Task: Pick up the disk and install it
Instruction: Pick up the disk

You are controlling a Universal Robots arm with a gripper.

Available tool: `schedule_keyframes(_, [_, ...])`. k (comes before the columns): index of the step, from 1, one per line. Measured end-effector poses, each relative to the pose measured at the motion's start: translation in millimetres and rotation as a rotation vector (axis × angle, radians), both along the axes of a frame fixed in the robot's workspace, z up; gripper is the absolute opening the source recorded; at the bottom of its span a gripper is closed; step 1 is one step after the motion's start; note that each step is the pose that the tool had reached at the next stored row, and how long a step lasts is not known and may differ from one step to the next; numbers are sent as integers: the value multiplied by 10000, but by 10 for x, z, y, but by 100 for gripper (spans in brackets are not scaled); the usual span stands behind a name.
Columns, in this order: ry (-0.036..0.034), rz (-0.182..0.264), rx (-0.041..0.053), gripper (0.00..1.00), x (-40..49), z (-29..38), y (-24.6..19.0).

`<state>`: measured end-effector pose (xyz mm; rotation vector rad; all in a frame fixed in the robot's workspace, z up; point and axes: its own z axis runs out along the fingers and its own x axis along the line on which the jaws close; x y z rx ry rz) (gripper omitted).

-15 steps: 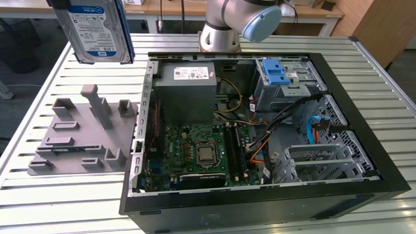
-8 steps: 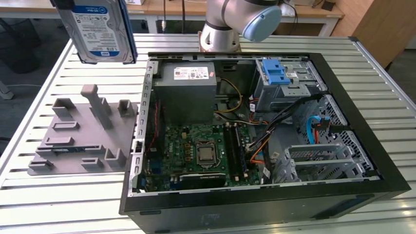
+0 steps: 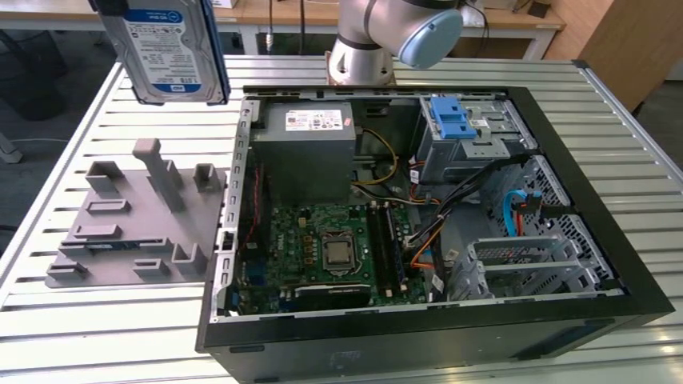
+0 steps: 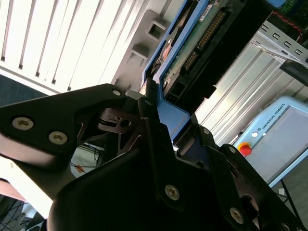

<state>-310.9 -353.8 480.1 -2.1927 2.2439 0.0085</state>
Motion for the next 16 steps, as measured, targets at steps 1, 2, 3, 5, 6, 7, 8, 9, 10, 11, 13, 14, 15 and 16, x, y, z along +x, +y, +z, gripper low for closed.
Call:
schedule_keyframes(1, [-1, 0, 0, 36, 7, 0, 0])
schedule_keyframes(2, [-1, 0, 0, 36, 13, 0, 0])
schedule_keyframes(3, [0, 0, 0, 36, 21, 0, 0])
schedule_keyframes(5, [-1, -1, 0, 36, 36, 0, 0])
schedule_keyframes(6, [-1, 0, 0, 36, 43, -1, 0])
schedule_keyframes(7, [-1, 0, 1, 36, 52, -1, 0])
schedule_keyframes(8, [-1, -1, 0, 36, 61, 0, 0])
schedule_keyframes(9, [0, 0, -1, 36, 69, 0, 0])
schedule_keyframes(10, [-1, 0, 0, 36, 76, -1, 0])
schedule_keyframes(11, [0, -1, 1, 36, 82, -1, 0])
schedule_keyframes(13, [0, -1, 0, 36, 96, -1, 0])
schedule_keyframes(14, [-1, 0, -1, 36, 103, -1, 0])
schedule_keyframes(15, [-1, 0, 0, 36, 108, -1, 0])
schedule_keyframes(16, [-1, 0, 0, 36, 116, -1, 0])
